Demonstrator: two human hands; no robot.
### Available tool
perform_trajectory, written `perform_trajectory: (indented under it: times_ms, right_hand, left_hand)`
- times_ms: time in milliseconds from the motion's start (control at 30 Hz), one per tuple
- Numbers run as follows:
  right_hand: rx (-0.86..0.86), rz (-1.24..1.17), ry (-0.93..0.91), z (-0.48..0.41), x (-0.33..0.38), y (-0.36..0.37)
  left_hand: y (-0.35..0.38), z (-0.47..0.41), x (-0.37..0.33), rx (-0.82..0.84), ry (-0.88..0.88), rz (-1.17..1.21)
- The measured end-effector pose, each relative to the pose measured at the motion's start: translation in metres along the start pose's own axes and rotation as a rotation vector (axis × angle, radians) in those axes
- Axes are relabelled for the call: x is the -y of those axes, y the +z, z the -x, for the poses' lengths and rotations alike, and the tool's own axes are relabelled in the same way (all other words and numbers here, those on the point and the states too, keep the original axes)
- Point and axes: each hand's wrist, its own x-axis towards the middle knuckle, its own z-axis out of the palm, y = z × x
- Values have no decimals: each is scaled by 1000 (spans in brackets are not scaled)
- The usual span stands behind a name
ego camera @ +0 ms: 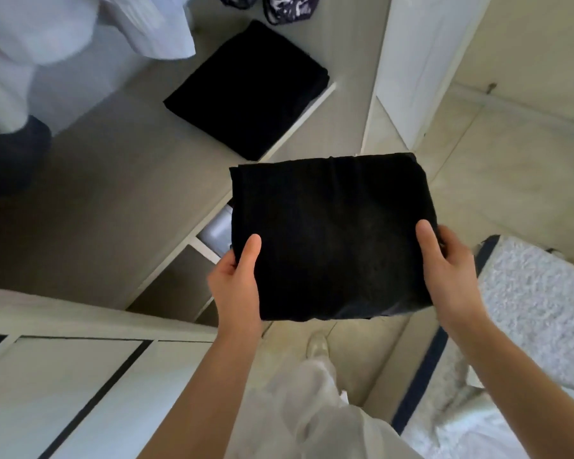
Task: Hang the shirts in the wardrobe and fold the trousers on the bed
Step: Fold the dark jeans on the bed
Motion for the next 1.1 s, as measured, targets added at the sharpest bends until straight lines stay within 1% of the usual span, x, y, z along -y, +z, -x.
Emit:
perform_trajectory:
  times_ms: [267,467,633,733,867,1000,1100]
  right_hand:
    - [60,-48,-89,-77,61,41]
    - [143,-34,-151,-129,102,61]
    - [252,-30,-183,-184,127,74]
    - [341,-21,-213,-218,145,80]
    - [461,41,-318,-261,175,91]
    - [438,144,-484,-306,207,117]
    - [416,150,-543,-336,235,142]
  left_hand:
    - [17,-50,-63,-44,63,148]
    - [34,-80,-91,-85,92,223]
    - [59,-101,-105,-117,119,238]
    - [78,-109,-109,-189,137,259]
    - [103,-124,-117,-291,149,325]
    - [126,-152,-136,-373,191,420]
    - [135,-183,-151,-426,202,483]
